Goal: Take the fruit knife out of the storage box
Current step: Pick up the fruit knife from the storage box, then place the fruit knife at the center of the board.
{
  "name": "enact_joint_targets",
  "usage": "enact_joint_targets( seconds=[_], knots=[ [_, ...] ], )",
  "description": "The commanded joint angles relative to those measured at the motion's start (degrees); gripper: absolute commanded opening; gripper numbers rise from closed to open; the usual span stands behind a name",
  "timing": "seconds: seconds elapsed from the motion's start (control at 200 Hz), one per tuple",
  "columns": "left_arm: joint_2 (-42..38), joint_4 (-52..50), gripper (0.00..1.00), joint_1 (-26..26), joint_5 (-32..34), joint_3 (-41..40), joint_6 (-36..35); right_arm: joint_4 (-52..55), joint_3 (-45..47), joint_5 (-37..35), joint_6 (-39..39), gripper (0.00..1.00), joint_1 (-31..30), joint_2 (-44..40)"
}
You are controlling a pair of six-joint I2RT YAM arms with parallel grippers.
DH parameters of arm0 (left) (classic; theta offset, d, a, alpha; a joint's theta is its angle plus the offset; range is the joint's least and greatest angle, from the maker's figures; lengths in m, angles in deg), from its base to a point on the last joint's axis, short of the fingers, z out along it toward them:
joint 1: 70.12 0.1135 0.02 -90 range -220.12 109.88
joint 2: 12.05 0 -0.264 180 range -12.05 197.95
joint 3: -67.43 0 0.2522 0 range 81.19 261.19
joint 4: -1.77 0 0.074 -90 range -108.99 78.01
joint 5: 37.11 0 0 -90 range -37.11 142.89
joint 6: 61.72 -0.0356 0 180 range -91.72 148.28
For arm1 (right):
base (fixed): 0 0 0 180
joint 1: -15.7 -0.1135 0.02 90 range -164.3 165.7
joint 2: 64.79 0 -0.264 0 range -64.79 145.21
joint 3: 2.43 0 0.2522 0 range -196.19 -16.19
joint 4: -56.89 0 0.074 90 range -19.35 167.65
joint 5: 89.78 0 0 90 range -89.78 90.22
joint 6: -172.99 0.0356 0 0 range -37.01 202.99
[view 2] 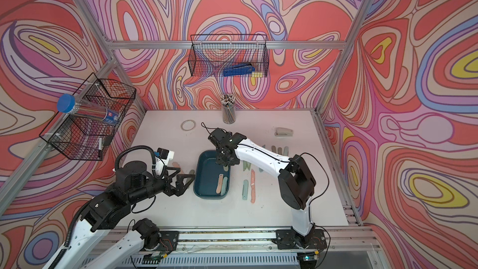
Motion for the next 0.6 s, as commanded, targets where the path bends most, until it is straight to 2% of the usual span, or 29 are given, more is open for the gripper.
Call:
enact_joint_targets(
  seconds=[0.0,0.285,0.596],
  knots=[
    [0.44,1.29,1.0,-0.33,-0.86,-0.55,-0.6,2.18,5.8,-2.47,0.35,0.2,2.2,-6.54],
    [3.26,-0.41,1.0,-0.33,2.83,0.09,-0.8,2.43,22.91,-1.58,-1.68,0.2,7.75,-18.89],
    [5.26,-1.38,1.0,-0.33,3.49,0.49,-0.61,2.18,30.95,2.08,-6.49,0.2,9.91,-19.0]
  ],
)
